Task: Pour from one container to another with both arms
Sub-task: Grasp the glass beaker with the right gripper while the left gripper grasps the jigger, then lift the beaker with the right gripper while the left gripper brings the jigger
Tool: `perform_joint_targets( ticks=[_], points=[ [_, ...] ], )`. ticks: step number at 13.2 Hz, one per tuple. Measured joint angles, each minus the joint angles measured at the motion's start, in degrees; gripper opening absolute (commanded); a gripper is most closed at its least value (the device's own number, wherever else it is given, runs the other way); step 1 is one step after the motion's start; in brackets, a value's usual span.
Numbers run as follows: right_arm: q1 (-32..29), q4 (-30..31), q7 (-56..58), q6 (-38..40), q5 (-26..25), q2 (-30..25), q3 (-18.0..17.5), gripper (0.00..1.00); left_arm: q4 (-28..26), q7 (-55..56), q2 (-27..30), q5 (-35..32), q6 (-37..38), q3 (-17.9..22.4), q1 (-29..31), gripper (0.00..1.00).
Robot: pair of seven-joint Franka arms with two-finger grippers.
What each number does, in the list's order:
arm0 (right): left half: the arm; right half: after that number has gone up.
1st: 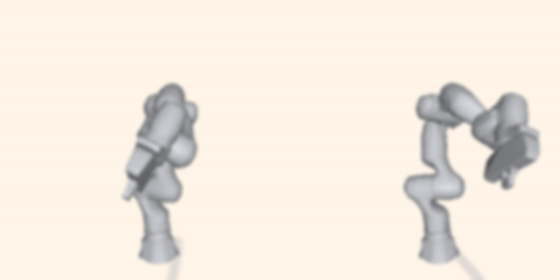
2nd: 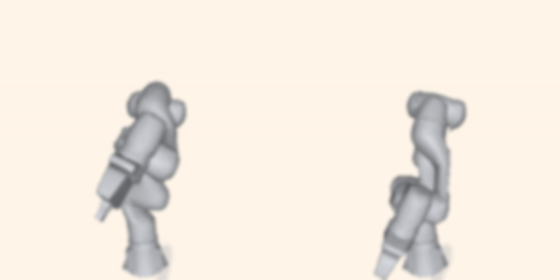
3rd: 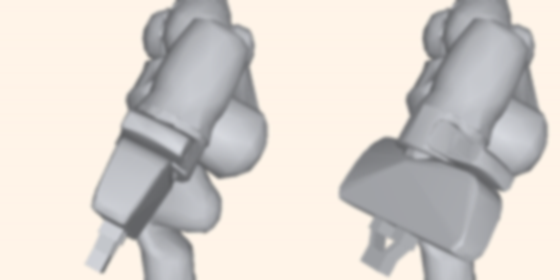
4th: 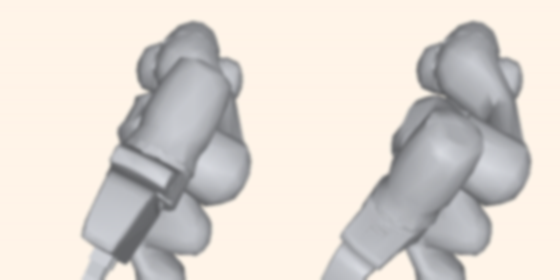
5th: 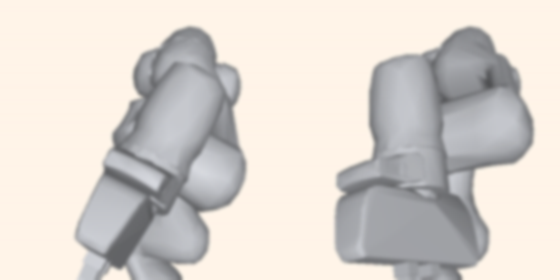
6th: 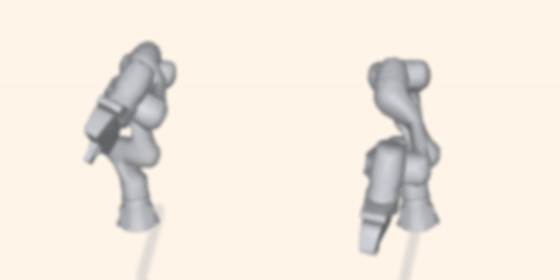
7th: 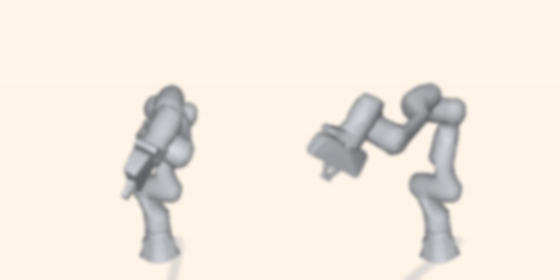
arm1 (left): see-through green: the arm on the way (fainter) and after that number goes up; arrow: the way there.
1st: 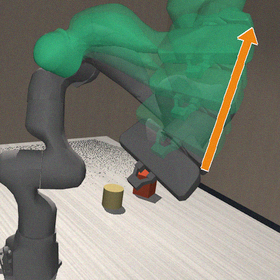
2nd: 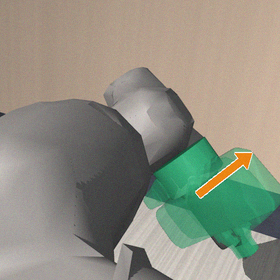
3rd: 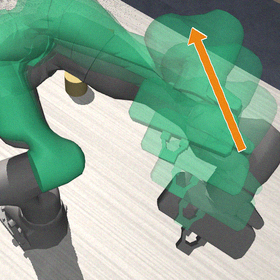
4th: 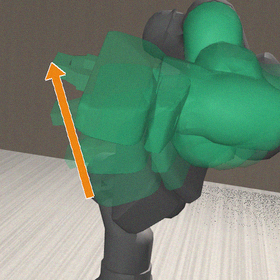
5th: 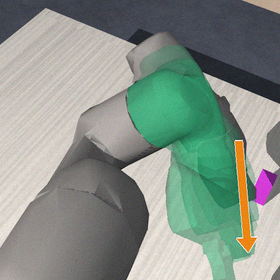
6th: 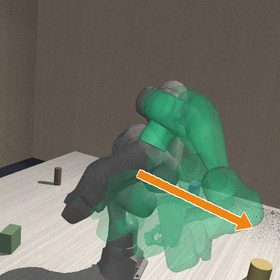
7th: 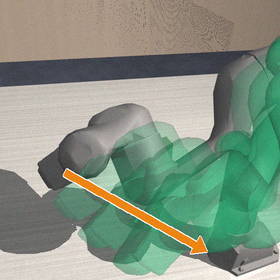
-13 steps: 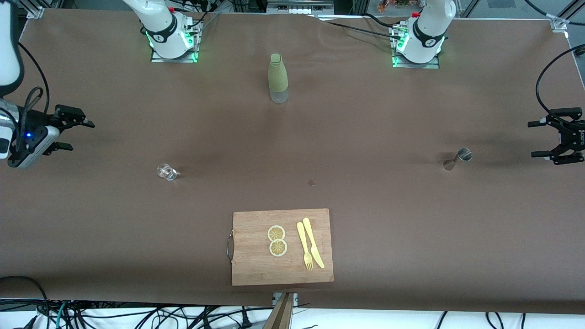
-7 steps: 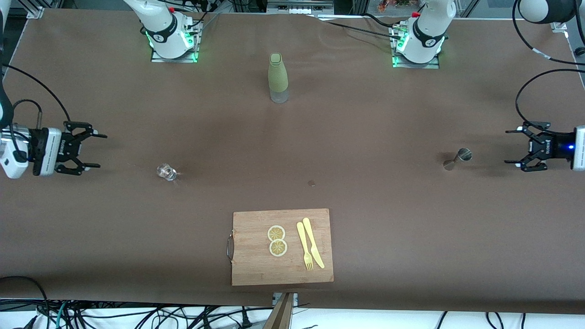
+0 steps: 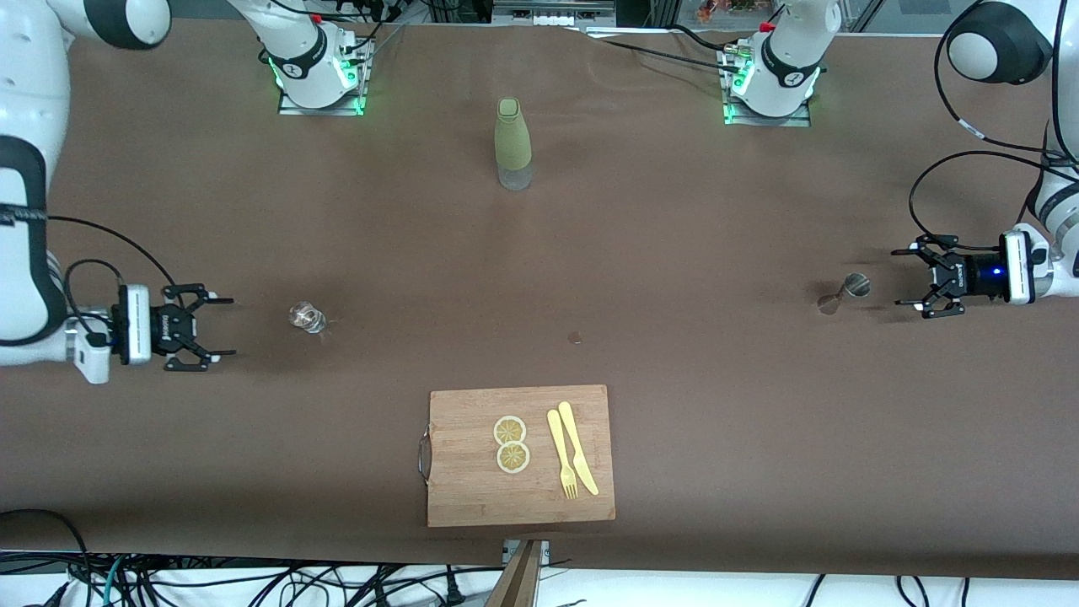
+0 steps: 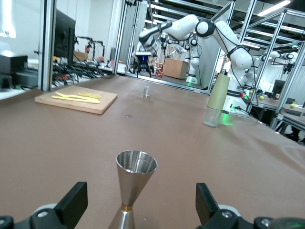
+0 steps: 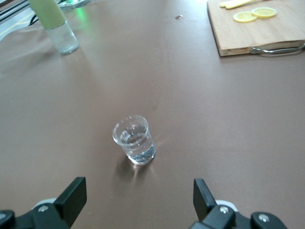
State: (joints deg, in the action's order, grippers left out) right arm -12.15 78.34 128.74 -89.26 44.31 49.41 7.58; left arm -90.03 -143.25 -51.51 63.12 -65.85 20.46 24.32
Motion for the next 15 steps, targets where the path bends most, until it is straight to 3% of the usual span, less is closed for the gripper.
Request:
perform_joint_targets(
  ticks=[6,15],
  points=[
    [-0.1,-1.6,12.3,5.4,3.4,6.1,-2.1,0.99,0.0,-5.9,-6.2,5.9,0.1,-1.2,0.2,1.0],
    [-0.2,-1.8,19.1,6.4,7.1,10.5,-4.3,0.99,0.1,-7.2,-9.0,6.0,0.0,-4.8,-0.9,1.0]
  ],
)
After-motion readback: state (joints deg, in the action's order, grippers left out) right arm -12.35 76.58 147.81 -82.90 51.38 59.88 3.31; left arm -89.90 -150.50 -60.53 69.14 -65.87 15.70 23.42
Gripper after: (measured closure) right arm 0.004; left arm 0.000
